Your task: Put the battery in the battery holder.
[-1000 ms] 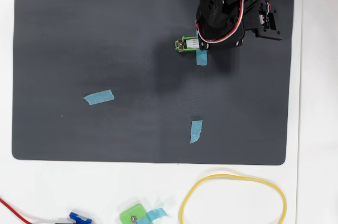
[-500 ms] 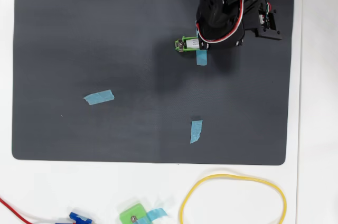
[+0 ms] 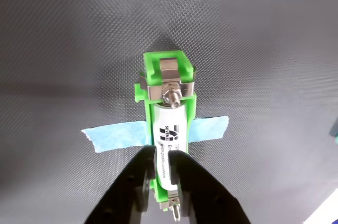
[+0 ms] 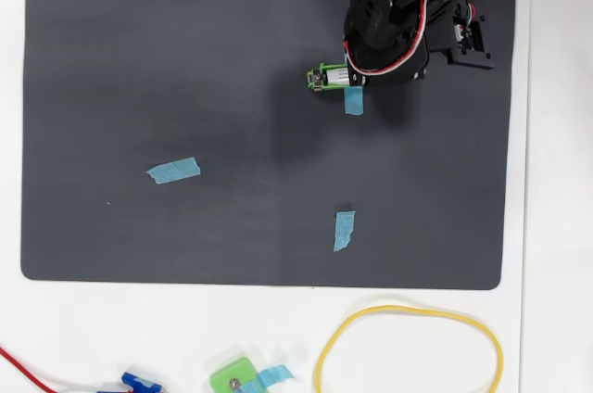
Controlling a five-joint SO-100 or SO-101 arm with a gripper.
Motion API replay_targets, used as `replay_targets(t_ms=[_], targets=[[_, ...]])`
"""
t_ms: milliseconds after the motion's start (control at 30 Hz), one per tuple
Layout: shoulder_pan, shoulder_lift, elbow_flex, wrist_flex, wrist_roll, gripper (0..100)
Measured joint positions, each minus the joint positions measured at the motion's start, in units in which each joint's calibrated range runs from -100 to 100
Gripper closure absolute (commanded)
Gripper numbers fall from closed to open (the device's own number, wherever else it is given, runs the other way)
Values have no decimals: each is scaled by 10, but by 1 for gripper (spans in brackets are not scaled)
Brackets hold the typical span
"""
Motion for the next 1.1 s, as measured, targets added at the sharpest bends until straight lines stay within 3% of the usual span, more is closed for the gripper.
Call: replay_targets(t_ms=[167, 567, 867, 1100], targets=[[-8, -106, 71, 0, 5, 100], [-56, -503, 240, 1, 90, 100], [112, -683, 309, 3, 95, 100], [141, -756, 351, 3, 95, 100]])
